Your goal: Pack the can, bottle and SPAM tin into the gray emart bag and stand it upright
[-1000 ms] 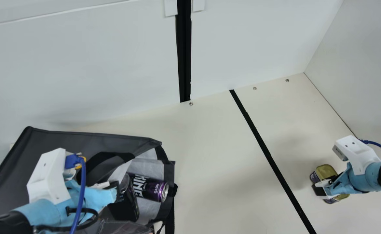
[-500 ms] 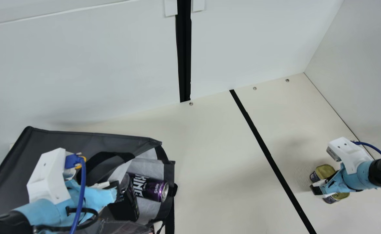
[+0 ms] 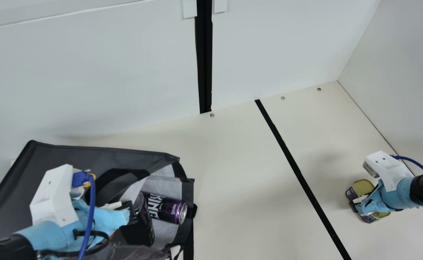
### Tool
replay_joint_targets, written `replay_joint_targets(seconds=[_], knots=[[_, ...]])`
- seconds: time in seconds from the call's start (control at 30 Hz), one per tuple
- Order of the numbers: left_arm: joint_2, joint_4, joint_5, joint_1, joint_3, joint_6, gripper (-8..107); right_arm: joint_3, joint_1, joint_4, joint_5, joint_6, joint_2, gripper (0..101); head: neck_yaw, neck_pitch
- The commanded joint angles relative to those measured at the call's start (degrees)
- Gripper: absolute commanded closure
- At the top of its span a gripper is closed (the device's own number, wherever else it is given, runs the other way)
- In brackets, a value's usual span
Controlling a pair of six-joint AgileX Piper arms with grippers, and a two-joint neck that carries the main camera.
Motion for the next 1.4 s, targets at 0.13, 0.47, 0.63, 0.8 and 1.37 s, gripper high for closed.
replay_joint_targets(seconds=[0.13,0.47,0.63,0.8,1.37], knots=[[0.00,0.00,0.00,0.00,0.00,0.00,107,-0.58,-0.06,1.12,1.51,-1.50,-2.29,101,-0.14,-1.30],[0.00,0.00,0.00,0.00,0.00,0.00,107,-0.54,-0.58,2.40,4.63,-4.40,-7.66,101,-0.14,-1.30],[0.00,0.00,0.00,0.00,0.00,0.00,107,-0.53,-0.92,3.01,6.34,-5.89,-10.28,101,-0.14,-1.30],[0.00,0.00,0.00,0.00,0.00,0.00,107,-0.59,-1.28,3.57,8.11,-7.37,-12.76,101,-0.14,-1.30],[0.00,0.00,0.00,0.00,0.00,0.00,107,0.19,2.41,4.76,12.89,-10.45,-20.44,101,-0.14,-1.30]])
